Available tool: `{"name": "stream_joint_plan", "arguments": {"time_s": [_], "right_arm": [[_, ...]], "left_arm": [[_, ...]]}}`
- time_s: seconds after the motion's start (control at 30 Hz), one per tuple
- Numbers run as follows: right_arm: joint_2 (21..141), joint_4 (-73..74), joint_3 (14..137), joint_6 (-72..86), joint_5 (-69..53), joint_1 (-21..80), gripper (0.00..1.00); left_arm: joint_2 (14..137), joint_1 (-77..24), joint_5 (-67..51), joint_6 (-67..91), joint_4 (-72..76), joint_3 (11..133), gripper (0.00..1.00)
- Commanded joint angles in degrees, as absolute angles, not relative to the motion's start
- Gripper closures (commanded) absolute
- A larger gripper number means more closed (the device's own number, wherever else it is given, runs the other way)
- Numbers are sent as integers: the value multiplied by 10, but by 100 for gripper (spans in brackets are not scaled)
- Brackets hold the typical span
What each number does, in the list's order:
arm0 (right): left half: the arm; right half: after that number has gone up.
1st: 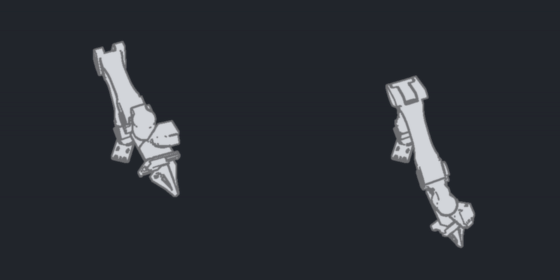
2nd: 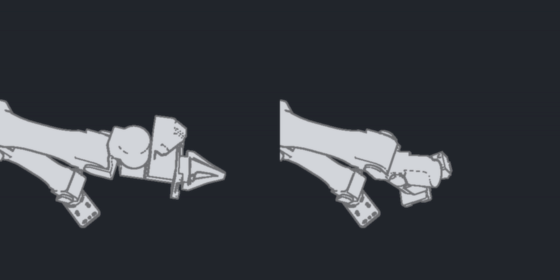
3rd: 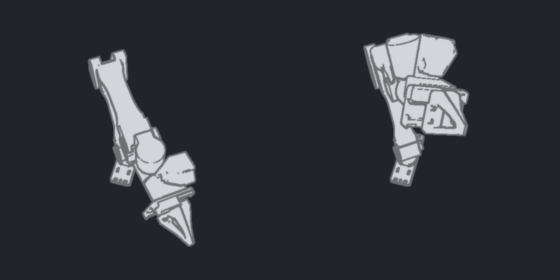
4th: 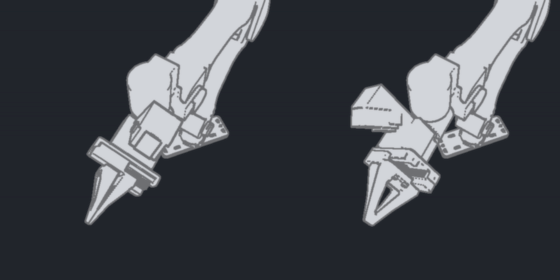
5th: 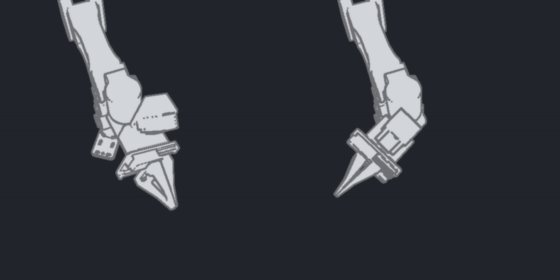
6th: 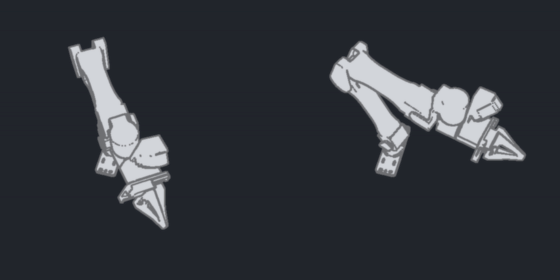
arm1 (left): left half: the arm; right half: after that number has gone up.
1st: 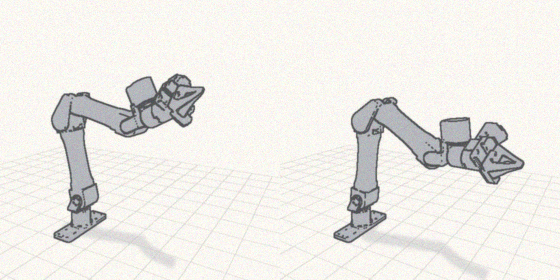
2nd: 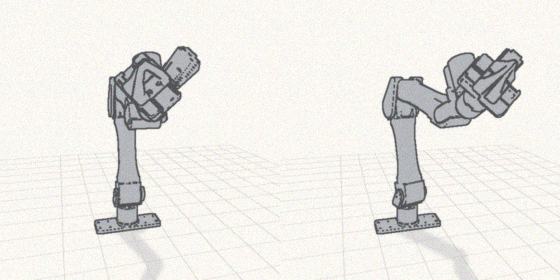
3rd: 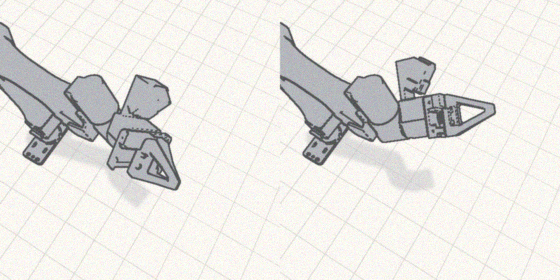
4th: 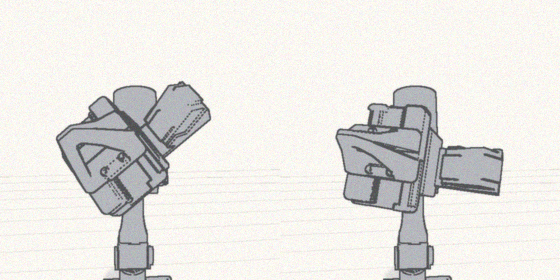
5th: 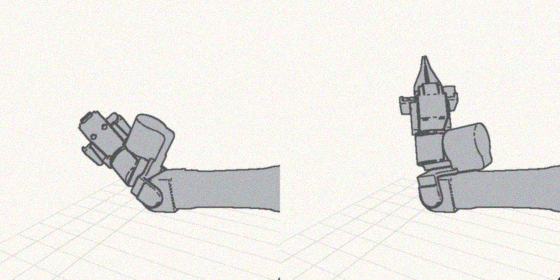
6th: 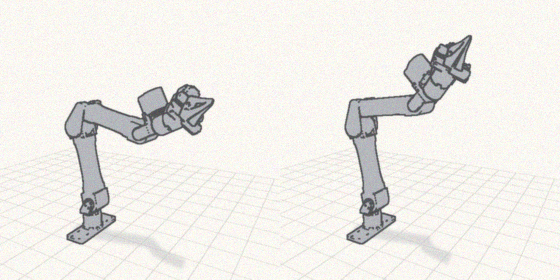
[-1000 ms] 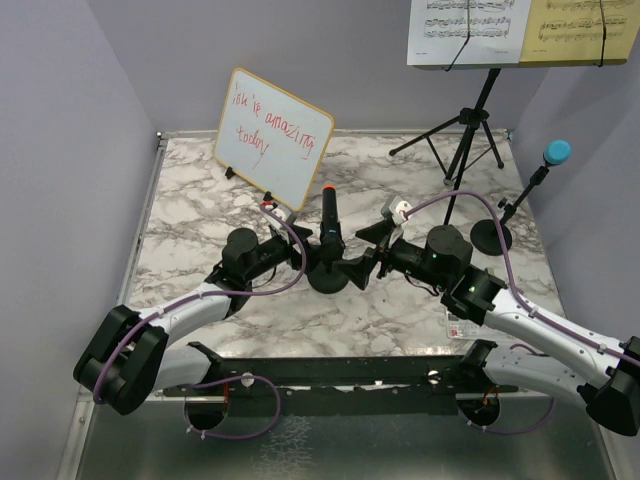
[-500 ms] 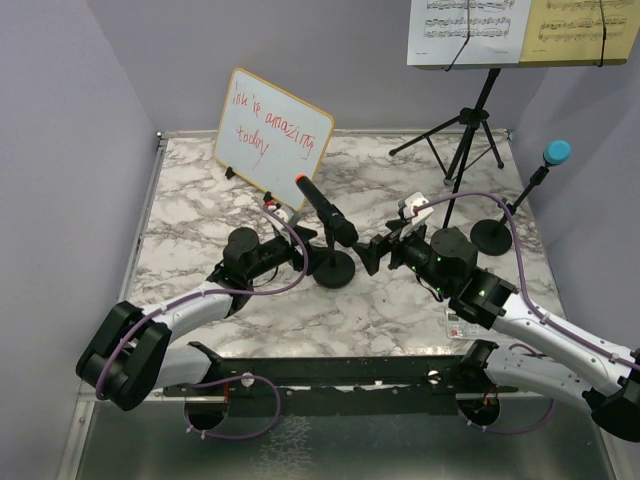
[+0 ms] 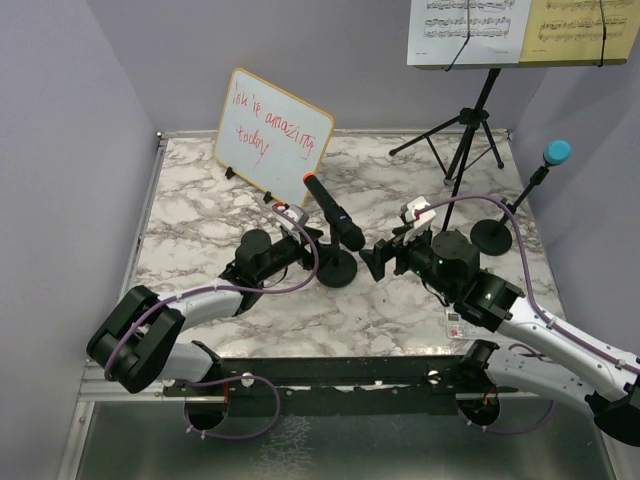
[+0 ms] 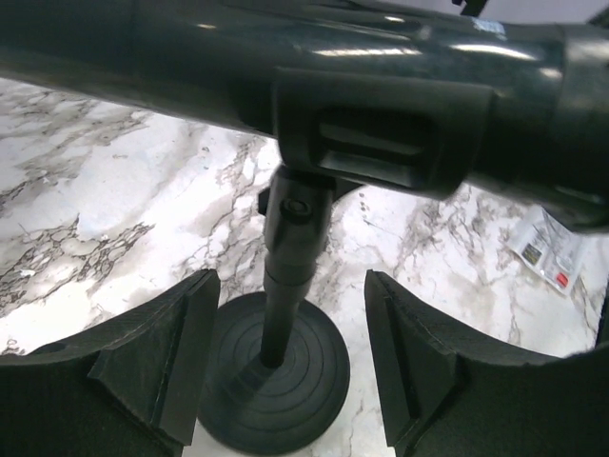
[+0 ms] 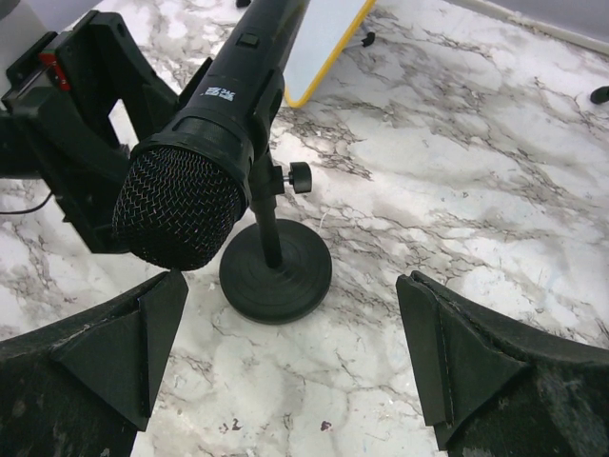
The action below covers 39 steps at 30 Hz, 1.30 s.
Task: Pack up the instrument practice props
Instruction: Press the microphone stand with the microphone at the microphone stand.
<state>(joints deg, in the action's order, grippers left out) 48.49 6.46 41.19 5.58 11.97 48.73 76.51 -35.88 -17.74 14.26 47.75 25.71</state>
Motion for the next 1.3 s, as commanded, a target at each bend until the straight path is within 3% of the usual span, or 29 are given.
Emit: {"name": "stream_joint_plan", "arguments": {"time_s": [0.0, 0.4, 0.7, 1.27], "right_arm": [[483, 107, 418, 64, 111, 485, 1], [479, 201, 474, 116, 68, 485, 1], [484, 332, 597, 197, 89, 485, 0], [789, 566, 911, 215, 60, 485, 0]], "left_arm": [[790, -372, -112, 169, 568, 269, 33], [847, -374, -162, 153, 656, 272, 34], [882, -375, -164, 143, 691, 274, 34], [906, -375, -164, 131, 711, 288, 35]]}}
